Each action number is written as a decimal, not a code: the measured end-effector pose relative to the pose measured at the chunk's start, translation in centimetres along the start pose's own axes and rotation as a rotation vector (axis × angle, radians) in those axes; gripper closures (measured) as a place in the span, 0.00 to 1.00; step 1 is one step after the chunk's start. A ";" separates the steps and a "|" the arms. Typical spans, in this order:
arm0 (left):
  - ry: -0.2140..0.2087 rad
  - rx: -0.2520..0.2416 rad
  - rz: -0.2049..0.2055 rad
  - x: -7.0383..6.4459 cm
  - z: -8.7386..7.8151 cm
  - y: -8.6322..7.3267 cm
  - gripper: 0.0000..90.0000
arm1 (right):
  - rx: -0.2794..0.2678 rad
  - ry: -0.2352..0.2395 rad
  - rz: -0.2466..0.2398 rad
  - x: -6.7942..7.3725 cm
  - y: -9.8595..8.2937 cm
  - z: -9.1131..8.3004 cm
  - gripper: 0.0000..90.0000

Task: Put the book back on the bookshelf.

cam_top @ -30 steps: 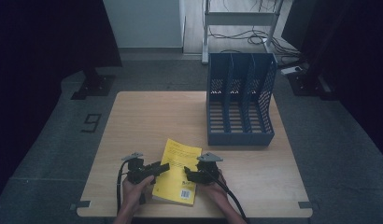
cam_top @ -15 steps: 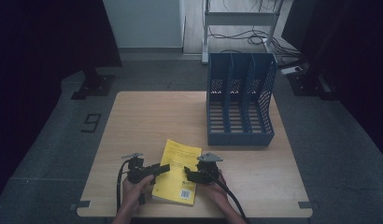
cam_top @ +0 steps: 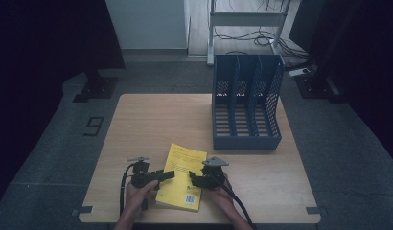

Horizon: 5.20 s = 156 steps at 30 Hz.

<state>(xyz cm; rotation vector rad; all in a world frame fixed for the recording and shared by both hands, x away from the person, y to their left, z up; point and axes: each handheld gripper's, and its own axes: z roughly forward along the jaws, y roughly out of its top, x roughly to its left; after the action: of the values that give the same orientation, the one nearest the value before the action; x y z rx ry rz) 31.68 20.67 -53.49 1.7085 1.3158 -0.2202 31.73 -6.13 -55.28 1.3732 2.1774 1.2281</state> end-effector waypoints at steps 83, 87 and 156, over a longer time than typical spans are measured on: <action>0.049 -0.086 0.162 -2.7 1.5 1.2 0.84 | -0.033 0.060 0.000 -0.6 -0.1 -0.8 0.27; 0.034 -0.101 0.156 -2.8 1.4 1.1 0.85 | -0.028 0.068 0.010 -0.8 -0.1 -0.9 0.24; -0.073 -0.245 0.318 -7.5 -2.8 1.2 0.87 | -0.194 0.244 0.074 -2.8 1.3 -3.9 0.17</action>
<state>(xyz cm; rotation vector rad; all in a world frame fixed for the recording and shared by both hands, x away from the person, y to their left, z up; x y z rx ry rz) 28.53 17.79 -46.55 1.6542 0.9584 0.0607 31.47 -10.22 -52.45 1.2926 2.1067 1.6642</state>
